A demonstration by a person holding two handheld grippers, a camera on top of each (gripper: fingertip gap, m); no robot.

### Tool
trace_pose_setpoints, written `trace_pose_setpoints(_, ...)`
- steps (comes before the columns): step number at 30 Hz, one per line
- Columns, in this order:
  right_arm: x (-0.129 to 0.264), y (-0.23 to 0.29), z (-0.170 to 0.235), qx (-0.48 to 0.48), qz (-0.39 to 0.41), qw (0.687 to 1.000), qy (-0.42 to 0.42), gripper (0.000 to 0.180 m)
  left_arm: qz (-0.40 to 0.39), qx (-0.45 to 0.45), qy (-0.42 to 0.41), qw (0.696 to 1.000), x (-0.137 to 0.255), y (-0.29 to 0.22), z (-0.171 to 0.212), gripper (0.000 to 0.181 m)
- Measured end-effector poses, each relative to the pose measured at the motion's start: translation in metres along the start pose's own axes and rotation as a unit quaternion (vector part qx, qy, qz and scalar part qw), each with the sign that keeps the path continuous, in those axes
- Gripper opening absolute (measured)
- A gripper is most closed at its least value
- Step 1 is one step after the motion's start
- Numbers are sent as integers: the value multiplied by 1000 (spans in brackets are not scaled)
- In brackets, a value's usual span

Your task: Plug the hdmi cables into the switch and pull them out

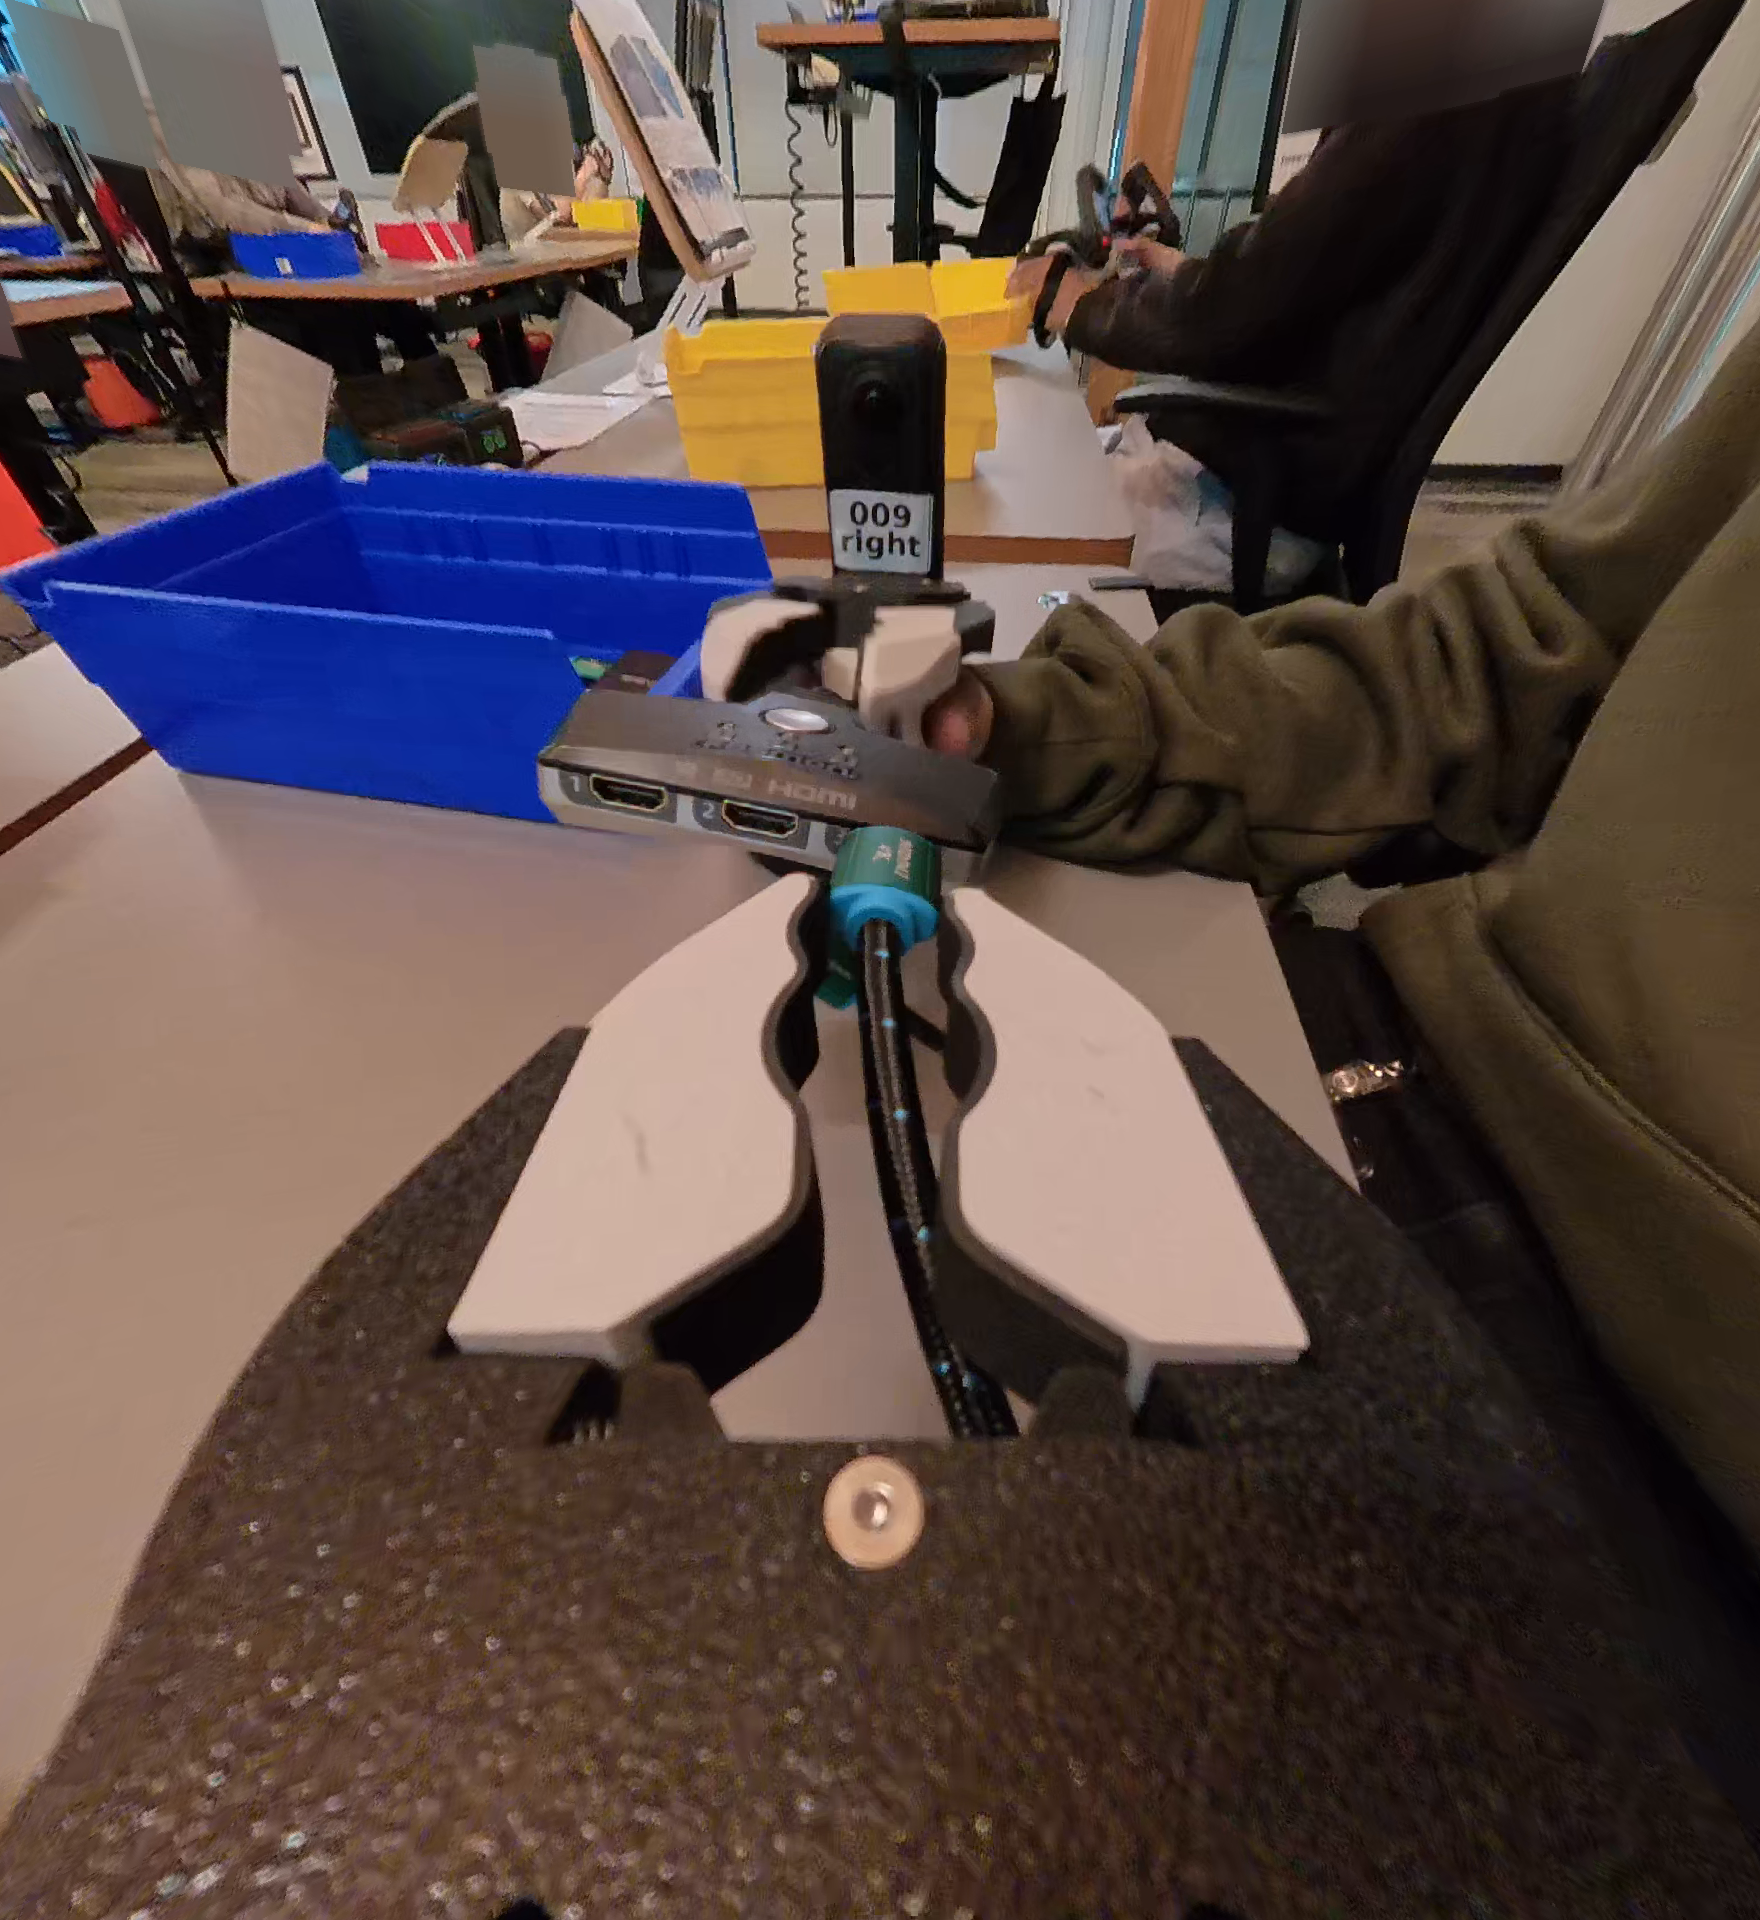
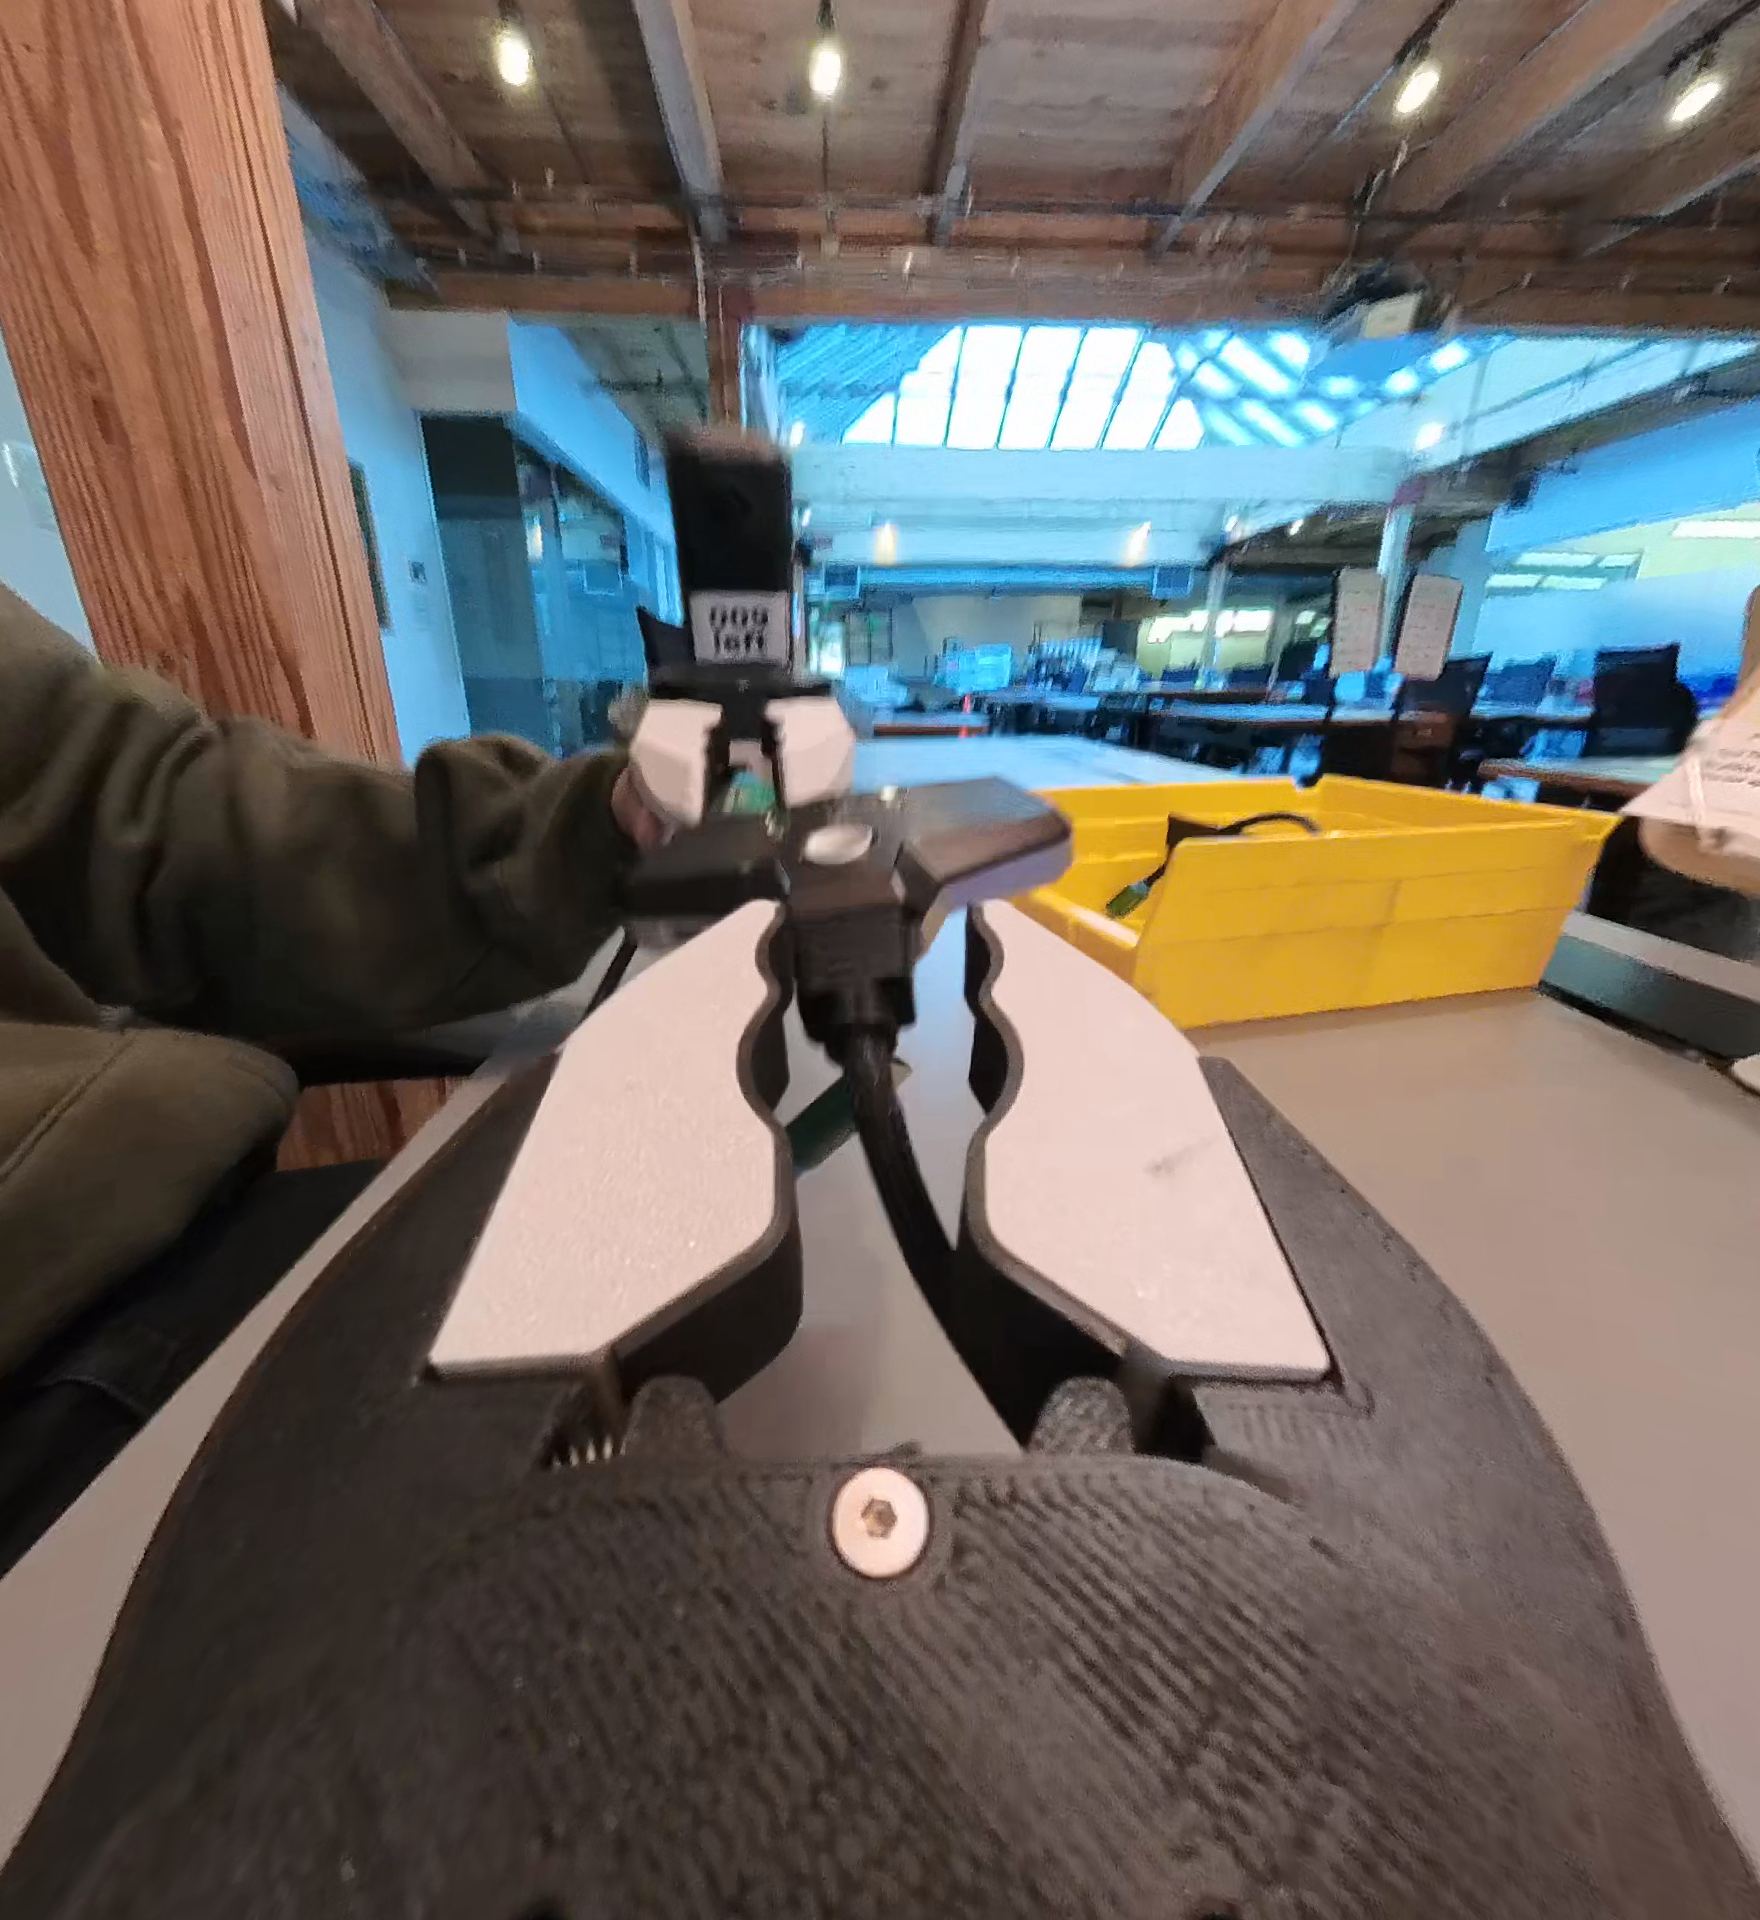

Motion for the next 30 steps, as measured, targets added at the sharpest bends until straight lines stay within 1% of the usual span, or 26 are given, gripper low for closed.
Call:
trace_pose_setpoints(1, 3, -3, -4, -6, 11, 1000, -23, 30, -2, 1, 0, 1000, 0, 0, 2, 19)
trace_pose_setpoints(2, 5, -5, -6, -12, 14, 999, -35, 11, -2, 2, -6, 1000, 0, 0, 1, 19)
trace_pose_setpoints(3, 6, -6, -6, -18, 13, 999, -37, 0, 2, 0, -9, 1000, 0, -2, 0, 19)
trace_pose_setpoints(4, 5, -4, -6, -18, 2, 999, -36, 0, 2, -2, -7, 1000, 0, -2, 0, 19)
trace_pose_setpoints(5, 5, -3, -6, -16, 1, 999, -34, 5, 0, -2, -5, 1000, 0, -2, 0, 19)
trace_pose_setpoints(7, 4, -6, -5, -9, 23, 999, -31, 32, -1, 1, -7, 1000, 2, 0, 0, 19)
trace_pose_setpoints(8, 4, -5, -5, -2, 23, 999, -29, 35, -2, 3, -8, 1000, 4, 1, 0, 19)
trace_pose_setpoints(12, -2, 0, 0, 14, 16, 1000, -4, 35, -3, 4, -18, 1000, 8, 1, -4, 19)
trace_pose_setpoints(20, -8, 4, 6, 21, 4, 999, 23, 25, 0, 6, -21, 1000, 7, 1, -5, 19)
trace_pose_setpoints(25, -8, 2, 5, 22, 12, 999, 23, 28, 1, 10, -24, 1000, 7, 3, -7, 19)
trace_pose_setpoints(26, -8, 2, 6, 22, 16, 999, 26, 31, 0, 11, -24, 1000, 7, 4, -8, 19)
trace_pose_setpoints(28, -10, 3, 8, 26, 13, 999, 33, 32, 3, 13, -28, 1000, 8, 5, -10, 19)
trace_pose_setpoints(29, -11, 3, 8, 28, 15, 999, 37, 31, 4, 12, -25, 1000, 8, 5, -10, 19)
trace_pose_setpoints(30, -11, 2, 9, 28, 19, 999, 38, 26, 6, 13, -22, 1000, 8, 5, -9, 19)
Point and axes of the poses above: each gripper's, where its closed fingertips meet, x back along the fingers, z out of its underside, y = z × x across the jaws, the point moved 2 cm from there along x, back along the fingers, and after that the axes turned 3 degrees about -z, right-handed, at the moved point
